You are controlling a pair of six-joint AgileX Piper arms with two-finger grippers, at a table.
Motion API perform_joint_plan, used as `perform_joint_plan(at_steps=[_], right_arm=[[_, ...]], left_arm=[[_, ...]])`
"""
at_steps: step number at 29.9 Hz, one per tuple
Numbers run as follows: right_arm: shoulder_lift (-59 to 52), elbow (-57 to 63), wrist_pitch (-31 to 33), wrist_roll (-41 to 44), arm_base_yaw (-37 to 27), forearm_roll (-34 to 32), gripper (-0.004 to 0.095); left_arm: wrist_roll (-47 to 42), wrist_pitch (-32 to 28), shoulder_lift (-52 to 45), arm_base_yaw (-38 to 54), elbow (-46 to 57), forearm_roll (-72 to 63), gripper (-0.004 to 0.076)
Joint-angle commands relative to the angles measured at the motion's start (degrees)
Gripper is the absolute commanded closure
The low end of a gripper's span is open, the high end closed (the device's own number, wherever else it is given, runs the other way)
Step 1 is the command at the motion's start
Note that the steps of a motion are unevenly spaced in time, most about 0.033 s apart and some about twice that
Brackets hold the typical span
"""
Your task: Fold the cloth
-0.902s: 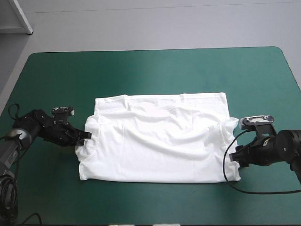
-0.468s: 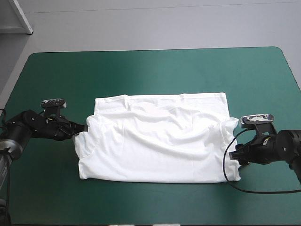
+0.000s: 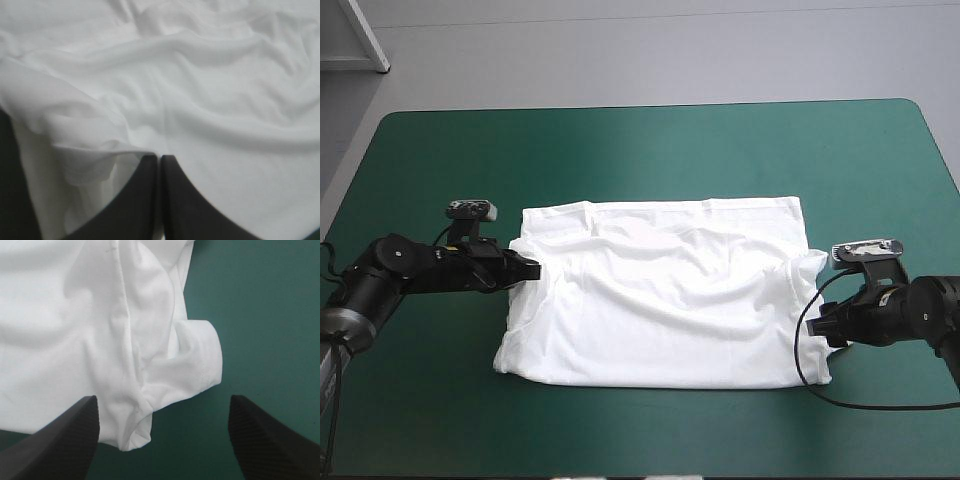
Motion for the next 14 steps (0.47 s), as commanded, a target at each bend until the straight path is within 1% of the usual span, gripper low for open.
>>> perform_joint_plan(at_steps=[1,7,10,12,14], right_arm=[[-1.0,-1.2,-1.7,0.0,-0.1,0.3,0.0237],[-1.0,-1.2,-0.2,0.0,-0.1,0.3,0.0238],[-1.0,-1.2,-0.1,0.0,-0.1,0.3,0.0237],[-1.0,-1.2,0.3,0.0,-0.1,0.3,0.0237],[-1.0,-1.2,0.6,0.1,-0.1,0.3,0.0237]], left_arm=[[0.1,-1.7,-1.6,-4.6,-1.4,-2.4,0.0703],[-4.3,-7.2,-1.2,-10.2,1.6,4.8,0.0703],[-4.2,-8.5,0.7,-11.5,4.2,6.7,0.0697],[-4.2,-9.5,2.2,-11.9,5.2,6.5,0.0659],[-4.2,-9.6,3.4,-12.0,5.4,6.5,0.0569]])
